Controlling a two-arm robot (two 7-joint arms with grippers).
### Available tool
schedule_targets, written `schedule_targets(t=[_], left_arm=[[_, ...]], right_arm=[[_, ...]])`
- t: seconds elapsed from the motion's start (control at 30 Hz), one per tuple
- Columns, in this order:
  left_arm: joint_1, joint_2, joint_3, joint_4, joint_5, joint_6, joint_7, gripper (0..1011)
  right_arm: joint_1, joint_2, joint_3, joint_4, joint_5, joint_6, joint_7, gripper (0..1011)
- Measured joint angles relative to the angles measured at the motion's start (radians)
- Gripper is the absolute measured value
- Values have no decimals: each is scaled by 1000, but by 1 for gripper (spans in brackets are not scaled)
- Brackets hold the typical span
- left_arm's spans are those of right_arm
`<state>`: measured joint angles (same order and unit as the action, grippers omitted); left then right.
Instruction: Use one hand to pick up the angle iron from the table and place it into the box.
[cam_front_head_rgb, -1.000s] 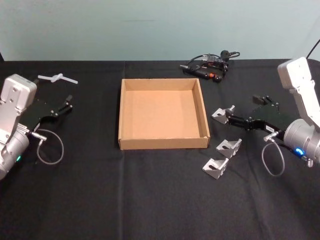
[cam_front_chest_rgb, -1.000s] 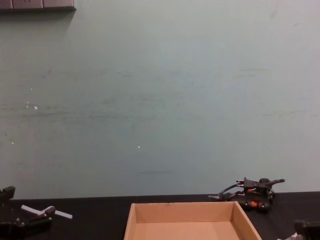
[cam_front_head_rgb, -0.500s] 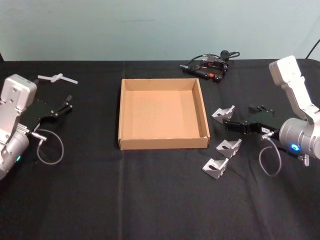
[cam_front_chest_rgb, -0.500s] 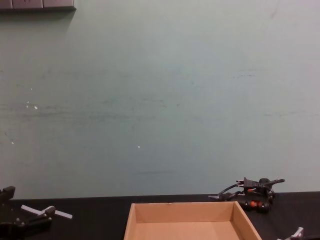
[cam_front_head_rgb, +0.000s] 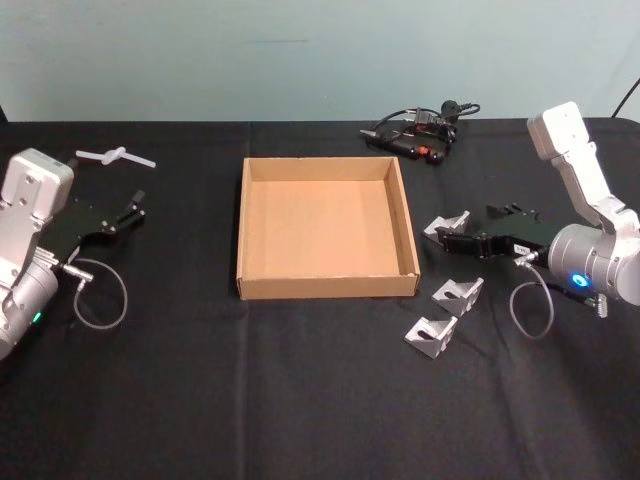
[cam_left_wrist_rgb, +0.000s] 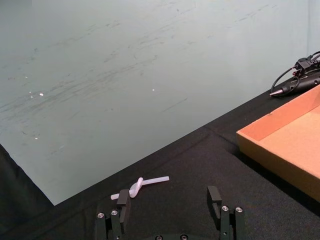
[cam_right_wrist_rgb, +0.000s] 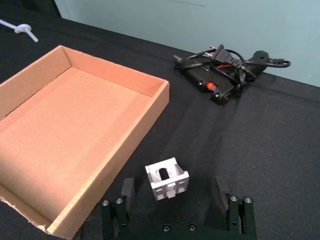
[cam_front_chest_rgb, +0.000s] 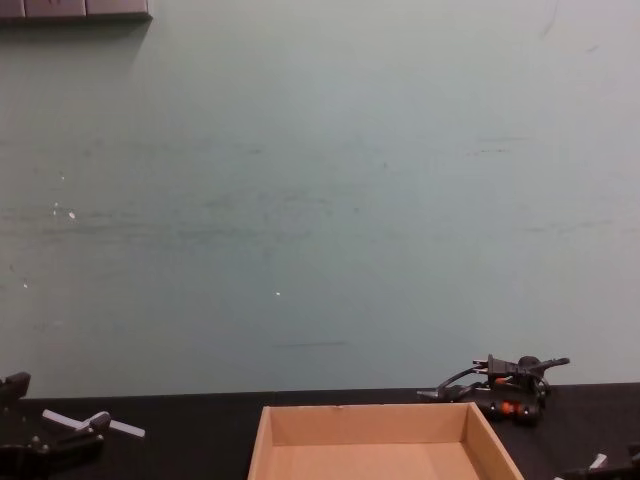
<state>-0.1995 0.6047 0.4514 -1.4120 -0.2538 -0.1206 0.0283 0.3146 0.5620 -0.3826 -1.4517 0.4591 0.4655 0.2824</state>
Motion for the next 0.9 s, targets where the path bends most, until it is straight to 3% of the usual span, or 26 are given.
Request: schedule_targets(t=[0.33,0.63,0.9], left_arm=[[0,0,0,0,0,0,0,1005],[0,0,0,0,0,0,0,1005],[0,0,0,0,0,0,0,1004]], right_arm=[[26,-12,-23,34,-54,-15,36,1004],[24,-12,-21,31,-49,-13,35,1004],[23,-12,-19,29,-46,-10,34,863]])
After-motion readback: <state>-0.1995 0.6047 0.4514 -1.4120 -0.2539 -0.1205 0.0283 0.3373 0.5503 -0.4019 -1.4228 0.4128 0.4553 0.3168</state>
